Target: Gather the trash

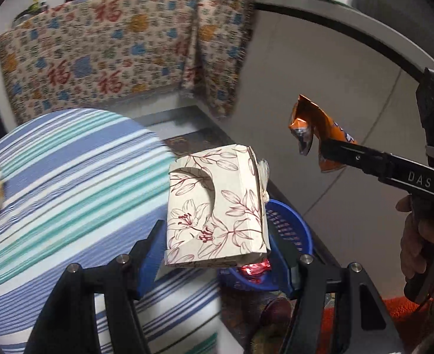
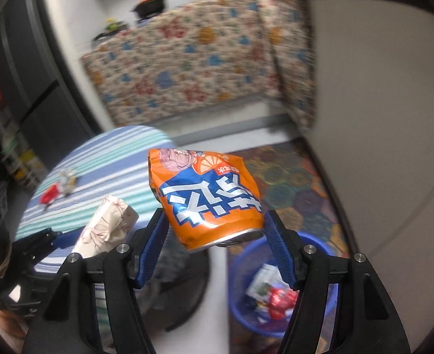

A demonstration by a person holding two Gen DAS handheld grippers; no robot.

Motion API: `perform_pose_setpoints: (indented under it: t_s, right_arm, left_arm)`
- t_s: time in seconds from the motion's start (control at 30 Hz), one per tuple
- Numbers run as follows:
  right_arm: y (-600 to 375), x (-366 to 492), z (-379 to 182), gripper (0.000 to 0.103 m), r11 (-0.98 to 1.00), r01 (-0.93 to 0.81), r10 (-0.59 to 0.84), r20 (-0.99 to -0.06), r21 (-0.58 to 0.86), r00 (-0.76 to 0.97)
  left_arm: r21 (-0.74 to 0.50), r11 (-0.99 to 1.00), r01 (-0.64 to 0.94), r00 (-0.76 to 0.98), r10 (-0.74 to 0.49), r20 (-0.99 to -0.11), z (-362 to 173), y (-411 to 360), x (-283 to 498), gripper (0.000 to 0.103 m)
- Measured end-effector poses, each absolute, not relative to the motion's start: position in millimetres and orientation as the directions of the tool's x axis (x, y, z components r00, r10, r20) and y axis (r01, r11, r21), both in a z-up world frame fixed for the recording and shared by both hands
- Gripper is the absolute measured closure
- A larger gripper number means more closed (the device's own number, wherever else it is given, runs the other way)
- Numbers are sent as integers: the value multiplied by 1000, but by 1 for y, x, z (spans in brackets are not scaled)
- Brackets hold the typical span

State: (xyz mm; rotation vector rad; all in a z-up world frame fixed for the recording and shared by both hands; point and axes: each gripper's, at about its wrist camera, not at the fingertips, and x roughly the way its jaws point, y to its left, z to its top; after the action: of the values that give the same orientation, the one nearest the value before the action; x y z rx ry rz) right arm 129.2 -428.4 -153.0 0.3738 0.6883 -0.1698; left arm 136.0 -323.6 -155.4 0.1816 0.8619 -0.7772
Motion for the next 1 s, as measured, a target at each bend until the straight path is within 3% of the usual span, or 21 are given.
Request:
perform_pose_setpoints:
  t_s: [0.3, 0.73, 0.83, 0.9, 1.0]
  right_arm:
    - [-500, 100, -195, 35, 852, 442, -107, -733, 280, 672]
    - [-531, 92, -224, 35, 800, 501, -69, -778, 332, 625]
    - [-538, 97, -231, 31, 782, 508, -47, -778, 362, 627]
    - [-542, 99, -232, 20, 768, 517, -49, -770, 379, 636]
    - [-545, 96, -225, 19, 753, 537, -84, -753, 380, 652]
  left_arm:
    - [-140, 668, 731, 346, -540, -768, -198, -409, 124, 38]
    - [-136, 656, 743, 280, -489, -826, -249, -458, 129, 37]
    - [-114, 645, 755, 283, -478, -831, -263, -469, 132, 32]
    - [-117, 632, 766, 280, -493, -824, -274, -475, 134, 29]
    - [-128, 632, 764, 267, -491, -829, -282, -482, 139, 29]
